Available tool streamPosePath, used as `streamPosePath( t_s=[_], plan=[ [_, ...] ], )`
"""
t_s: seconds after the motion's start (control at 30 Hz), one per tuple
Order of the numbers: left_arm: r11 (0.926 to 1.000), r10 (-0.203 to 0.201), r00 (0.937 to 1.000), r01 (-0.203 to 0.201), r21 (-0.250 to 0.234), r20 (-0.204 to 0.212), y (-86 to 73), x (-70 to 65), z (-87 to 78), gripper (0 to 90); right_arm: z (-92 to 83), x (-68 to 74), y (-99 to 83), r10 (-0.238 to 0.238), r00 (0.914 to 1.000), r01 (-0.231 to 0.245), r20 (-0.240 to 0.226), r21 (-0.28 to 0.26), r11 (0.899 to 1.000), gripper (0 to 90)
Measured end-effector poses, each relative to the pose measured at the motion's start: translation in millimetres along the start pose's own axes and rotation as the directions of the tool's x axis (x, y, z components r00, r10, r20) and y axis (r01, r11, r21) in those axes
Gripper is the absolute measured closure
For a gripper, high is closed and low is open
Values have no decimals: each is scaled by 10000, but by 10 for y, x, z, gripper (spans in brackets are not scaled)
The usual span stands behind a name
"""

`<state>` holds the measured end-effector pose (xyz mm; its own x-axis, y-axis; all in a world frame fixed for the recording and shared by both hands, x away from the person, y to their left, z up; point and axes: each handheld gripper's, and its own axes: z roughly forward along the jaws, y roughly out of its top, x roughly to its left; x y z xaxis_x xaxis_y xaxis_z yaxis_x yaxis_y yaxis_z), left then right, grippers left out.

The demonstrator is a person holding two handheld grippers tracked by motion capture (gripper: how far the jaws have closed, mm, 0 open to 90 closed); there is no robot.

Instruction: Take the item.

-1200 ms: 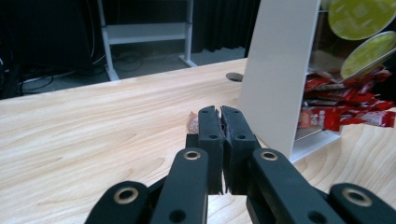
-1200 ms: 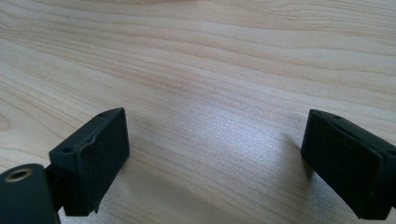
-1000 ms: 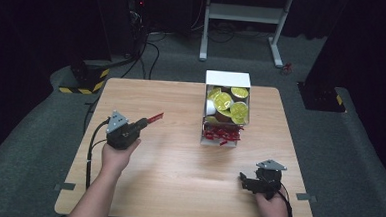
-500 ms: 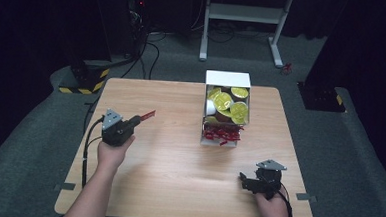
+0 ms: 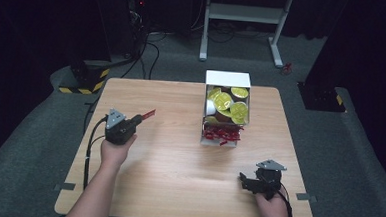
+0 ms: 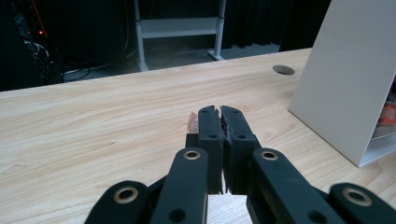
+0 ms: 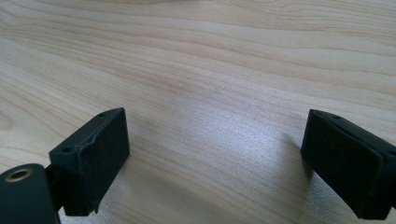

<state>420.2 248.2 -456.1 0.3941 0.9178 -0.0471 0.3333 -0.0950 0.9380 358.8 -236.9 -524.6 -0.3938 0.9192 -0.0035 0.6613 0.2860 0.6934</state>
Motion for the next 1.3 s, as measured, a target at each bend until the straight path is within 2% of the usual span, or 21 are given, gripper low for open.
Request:
streamPosePath(
  t_s=[0.07,0.33,0.5,0.63,0.73,0.8,0.97,1.17,1.3],
  plan=[
    [9997,210,9998,-210,78,-7,-25,-7,49,874,0,0,0,1,10000,-1,-1,2,10000,76],
    [9985,170,9998,-176,512,126,-123,-53,185,874,0,-2,0,-20,10000,20,0,-4,10000,76],
    [9973,361,9986,-384,629,380,-175,-130,238,874,0,-2,0,-21,10000,21,1,-5,10000,76],
    [9945,346,9971,-410,960,672,-210,-179,278,872,0,-2,0,-26,10000,26,1,-5,10000,76],
    [9902,361,9961,-466,1315,809,-250,-213,320,870,0,-1,0,-22,10000,22,3,-6,10000,76],
    [9888,166,9955,-303,1462,938,-279,-227,350,869,0,-2,0,-25,10000,25,1,-6,10000,76],
    [9812,271,9935,-475,1868,1104,-360,-265,431,869,0,0,0,-13,10000,13,-9,-1,10000,76],
    [9683,240,9916,-547,2439,1270,-457,-341,545,866,1,0,0,-112,9999,112,-75,-20,9999,76],
    [9581,413,9909,-756,2762,1281,-497,-401,606,864,1,0,0,-113,9999,113,-74,-21,9999,76]
  ],
)
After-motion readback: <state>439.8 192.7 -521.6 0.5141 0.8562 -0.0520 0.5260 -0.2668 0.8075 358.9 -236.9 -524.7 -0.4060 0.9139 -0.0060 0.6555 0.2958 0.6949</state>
